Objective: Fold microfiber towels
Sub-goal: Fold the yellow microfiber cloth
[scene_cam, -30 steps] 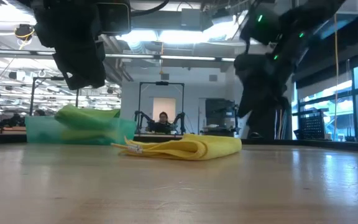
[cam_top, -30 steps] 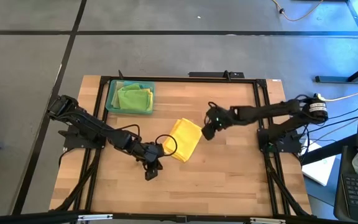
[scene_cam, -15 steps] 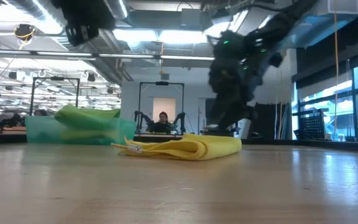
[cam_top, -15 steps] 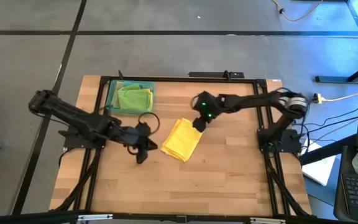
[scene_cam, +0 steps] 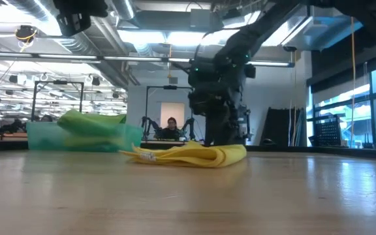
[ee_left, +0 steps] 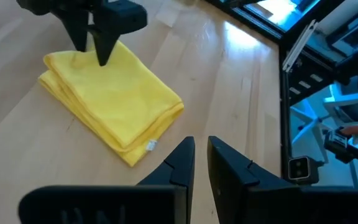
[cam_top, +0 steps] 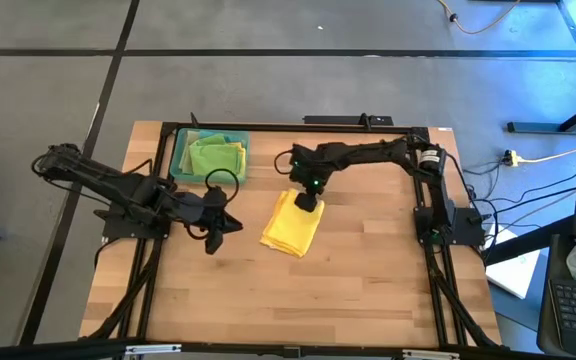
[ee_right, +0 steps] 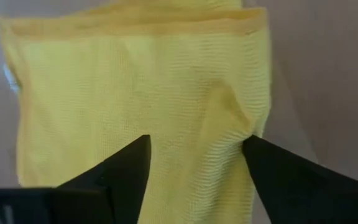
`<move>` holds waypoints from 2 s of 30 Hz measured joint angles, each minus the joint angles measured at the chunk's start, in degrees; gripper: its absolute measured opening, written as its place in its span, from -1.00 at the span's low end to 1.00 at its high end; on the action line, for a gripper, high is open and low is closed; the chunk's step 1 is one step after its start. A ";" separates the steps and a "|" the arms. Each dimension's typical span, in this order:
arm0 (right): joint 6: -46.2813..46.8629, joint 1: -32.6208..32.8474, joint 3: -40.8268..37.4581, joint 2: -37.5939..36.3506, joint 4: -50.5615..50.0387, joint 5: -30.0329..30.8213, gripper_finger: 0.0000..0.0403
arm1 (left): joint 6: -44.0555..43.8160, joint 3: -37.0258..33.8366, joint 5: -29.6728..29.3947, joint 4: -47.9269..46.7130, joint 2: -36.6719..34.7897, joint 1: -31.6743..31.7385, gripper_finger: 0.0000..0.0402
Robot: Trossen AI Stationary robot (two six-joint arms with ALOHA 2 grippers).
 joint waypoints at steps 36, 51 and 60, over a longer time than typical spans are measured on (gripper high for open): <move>-2.59 2.99 1.56 4.64 -1.97 -3.43 -0.14 | 2.74 0.02 -3.55 0.62 -0.98 -0.02 -0.82; -3.56 5.89 8.73 3.98 -17.61 10.77 -0.95 | 3.12 0.02 -7.20 0.43 -0.98 -0.02 -0.82; -10.98 7.51 25.87 2.03 -30.74 26.32 -0.96 | 3.08 0.00 -11.39 0.48 -0.96 0.02 -0.82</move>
